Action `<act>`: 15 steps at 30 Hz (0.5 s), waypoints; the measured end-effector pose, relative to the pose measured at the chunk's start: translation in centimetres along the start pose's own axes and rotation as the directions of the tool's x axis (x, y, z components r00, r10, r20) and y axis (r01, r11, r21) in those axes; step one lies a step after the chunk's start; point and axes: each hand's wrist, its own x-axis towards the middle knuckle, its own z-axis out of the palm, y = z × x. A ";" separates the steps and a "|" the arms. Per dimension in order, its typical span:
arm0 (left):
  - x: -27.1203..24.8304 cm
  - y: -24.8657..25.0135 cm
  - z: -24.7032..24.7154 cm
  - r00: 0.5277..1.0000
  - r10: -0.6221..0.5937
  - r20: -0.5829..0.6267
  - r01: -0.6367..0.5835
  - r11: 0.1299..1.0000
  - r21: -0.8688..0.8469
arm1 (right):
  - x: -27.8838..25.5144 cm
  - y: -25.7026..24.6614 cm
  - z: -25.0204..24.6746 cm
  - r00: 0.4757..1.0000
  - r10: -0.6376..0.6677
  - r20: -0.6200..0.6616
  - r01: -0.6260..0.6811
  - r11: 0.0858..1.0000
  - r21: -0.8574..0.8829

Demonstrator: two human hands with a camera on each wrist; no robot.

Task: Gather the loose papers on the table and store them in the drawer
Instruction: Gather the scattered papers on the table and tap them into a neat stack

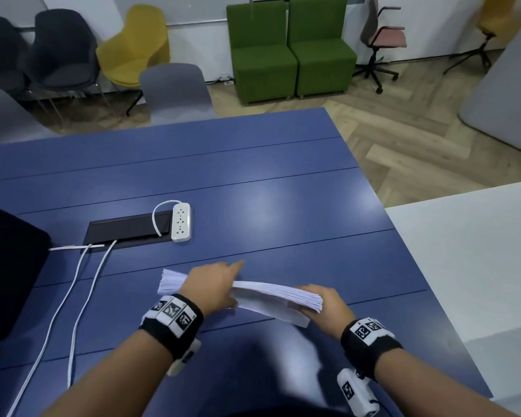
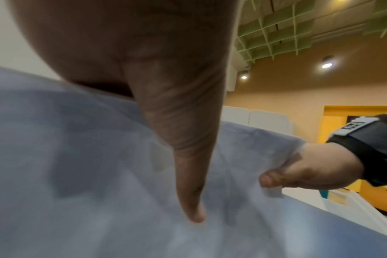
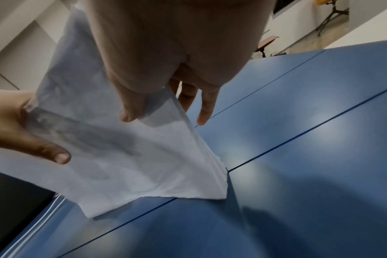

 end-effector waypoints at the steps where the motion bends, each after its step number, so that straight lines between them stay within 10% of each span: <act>1: 0.2 -0.6 -0.1 0.999 -0.015 0.030 0.015 1.000 0.002 | 0.2 0.0 0.0 1.000 -0.008 0.009 0.008 1.000 -0.021; 10: -0.2 -1.1 -1.3 0.998 0.025 0.063 -0.031 0.994 0.100 | 1.3 -1.5 -0.6 0.999 0.007 0.031 -0.004 0.997 -0.080; 15: -3.1 -3.0 -4.2 0.998 -0.029 0.057 0.039 0.984 -0.172 | 2.1 -2.3 -3.8 0.984 0.127 -0.126 -0.104 0.979 0.173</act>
